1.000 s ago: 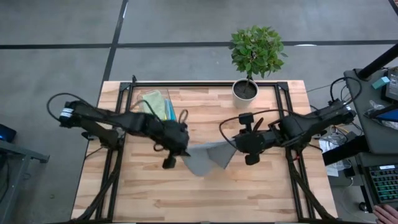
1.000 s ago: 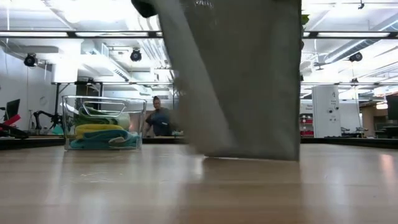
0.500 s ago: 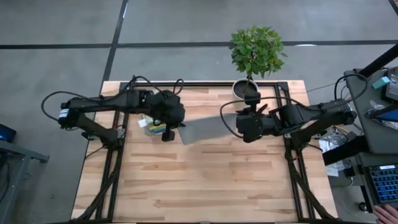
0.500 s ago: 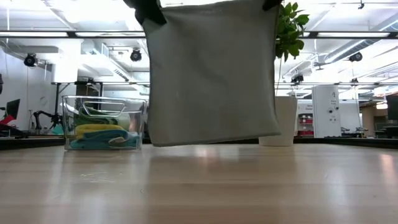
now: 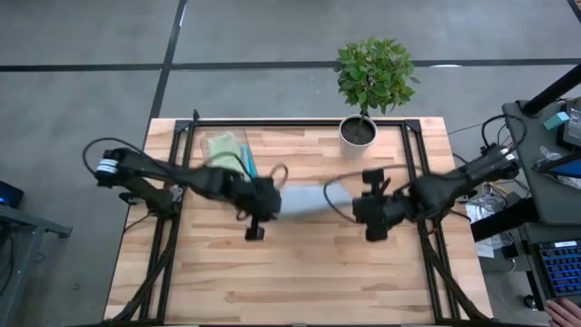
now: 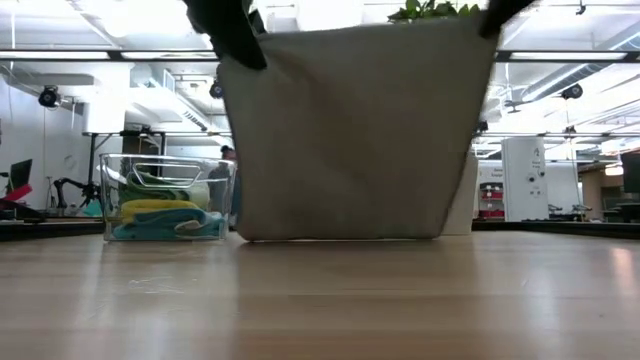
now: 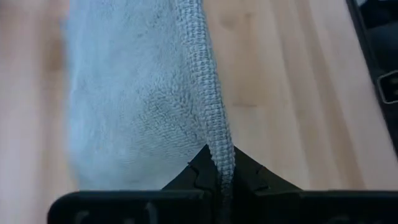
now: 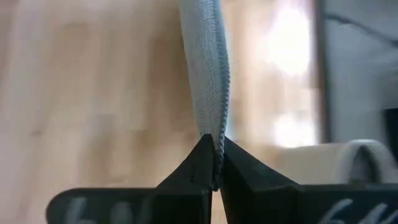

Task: Fold microfiber towels
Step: Fold the gray microfiber cloth

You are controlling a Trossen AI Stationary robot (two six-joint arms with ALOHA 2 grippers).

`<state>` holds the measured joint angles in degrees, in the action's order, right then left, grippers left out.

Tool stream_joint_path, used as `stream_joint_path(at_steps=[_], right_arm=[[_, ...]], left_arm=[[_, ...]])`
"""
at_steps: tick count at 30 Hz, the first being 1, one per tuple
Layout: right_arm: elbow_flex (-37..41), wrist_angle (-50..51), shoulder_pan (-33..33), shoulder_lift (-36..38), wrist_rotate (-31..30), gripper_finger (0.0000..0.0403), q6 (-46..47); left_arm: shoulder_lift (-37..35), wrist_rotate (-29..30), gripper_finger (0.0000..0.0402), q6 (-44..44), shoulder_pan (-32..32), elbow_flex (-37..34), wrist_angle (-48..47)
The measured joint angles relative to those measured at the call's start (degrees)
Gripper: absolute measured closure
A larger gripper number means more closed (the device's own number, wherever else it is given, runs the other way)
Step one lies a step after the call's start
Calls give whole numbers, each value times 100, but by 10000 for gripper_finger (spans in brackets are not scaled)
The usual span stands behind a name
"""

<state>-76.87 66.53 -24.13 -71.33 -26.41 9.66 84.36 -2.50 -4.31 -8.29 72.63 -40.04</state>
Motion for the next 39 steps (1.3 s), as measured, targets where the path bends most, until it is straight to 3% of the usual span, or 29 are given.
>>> stream_joint_path(at_steps=[5,11,17,26,33,39], right_arm=[[985,-994,-597,-4,758,394,678],[2138,-3034,-1111,-4,2033,394,1349],[2850,-4500,-1276,-4,2832,394,2001],[3212,-4551,-1273,-7,2792,394,2395],[3212,-4268,-1086,-7,2621,394,2333],[3212,-3942,-912,-7,2444,394,2234]], left_arm=[[670,1,402,-664,-668,-189,460],[1545,-56,402,-1311,-1356,-189,1261],[2131,-761,402,-2184,-1625,-83,2387],[2232,-826,400,-2538,-1642,-135,2367],[2230,-1357,364,-2485,-1579,-214,2201],[2223,-1377,357,-2244,-1565,-215,1972]])
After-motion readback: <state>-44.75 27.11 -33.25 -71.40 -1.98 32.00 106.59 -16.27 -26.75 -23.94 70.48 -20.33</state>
